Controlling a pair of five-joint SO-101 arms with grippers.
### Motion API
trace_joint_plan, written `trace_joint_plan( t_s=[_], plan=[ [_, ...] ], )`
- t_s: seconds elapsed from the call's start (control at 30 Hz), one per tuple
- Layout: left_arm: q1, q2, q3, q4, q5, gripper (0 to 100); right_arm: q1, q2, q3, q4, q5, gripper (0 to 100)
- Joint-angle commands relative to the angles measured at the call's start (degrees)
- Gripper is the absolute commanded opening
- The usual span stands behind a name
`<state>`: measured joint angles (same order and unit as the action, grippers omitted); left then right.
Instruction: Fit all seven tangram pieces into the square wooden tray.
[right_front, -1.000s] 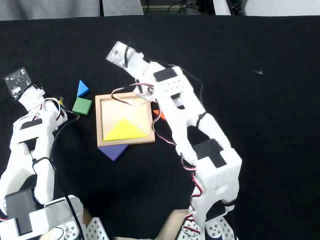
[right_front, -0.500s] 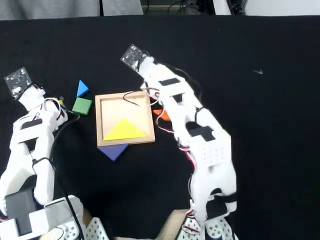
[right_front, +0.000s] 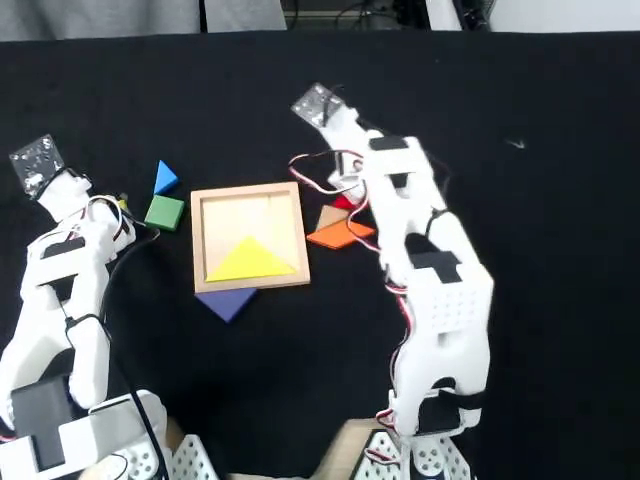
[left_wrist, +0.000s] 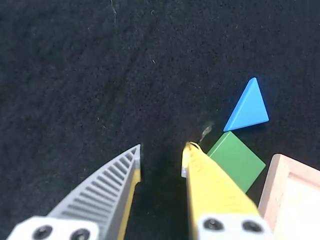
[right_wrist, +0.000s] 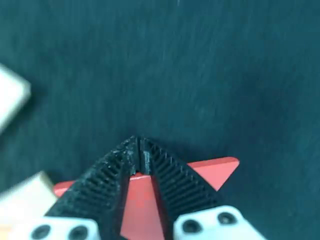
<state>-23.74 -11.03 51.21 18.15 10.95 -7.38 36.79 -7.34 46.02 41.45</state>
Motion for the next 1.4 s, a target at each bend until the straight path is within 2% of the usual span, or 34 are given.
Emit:
trace_joint_plan(
  t_s=[0.0, 0.23, 0.4, 0.6, 0.73, 0.87, 1.03, 1.2, 1.37],
  plan=[
    [0.84, -0.44, -0.57, -1.23, -0.09, 15, 3.52, -5.76, 0.22, 13.54, 8.44, 1.1],
    [0.84, -0.44, -0.48, -1.23, -0.09, 15, 7.65, -13.41, 11.74, 16.09, 15.21, 1.0],
    [0.84, -0.44, -0.48, -1.23, -0.09, 15, 11.08, -25.19, 19.47, 14.95, 16.97, 1.0],
    [0.92, -0.44, -0.48, -1.14, -0.09, 15, 13.8, -34.59, 25.19, -4.22, 14.07, 1.0],
    [0.84, -0.44, -0.48, -1.14, -0.09, 15, 15.74, -29.67, 26.15, -16.7, 8.88, 1.0],
    [0.84, -0.44, -0.48, -1.14, -0.09, 15, 16.7, -20.0, 24.13, -22.68, 10.02, 1.1],
    [0.92, -0.44, -0.48, -1.23, -0.09, 15, 17.58, -9.71, 16.22, -20.75, 10.55, 1.1],
    [0.92, -0.44, -0.66, -1.23, -0.09, 15, 15.12, -6.37, 10.51, -9.14, 10.9, 1.1],
    [0.92, -0.44, -0.75, -1.23, -0.09, 15, 11.52, -8.48, 12.35, 1.49, 21.63, 1.1]
  ],
)
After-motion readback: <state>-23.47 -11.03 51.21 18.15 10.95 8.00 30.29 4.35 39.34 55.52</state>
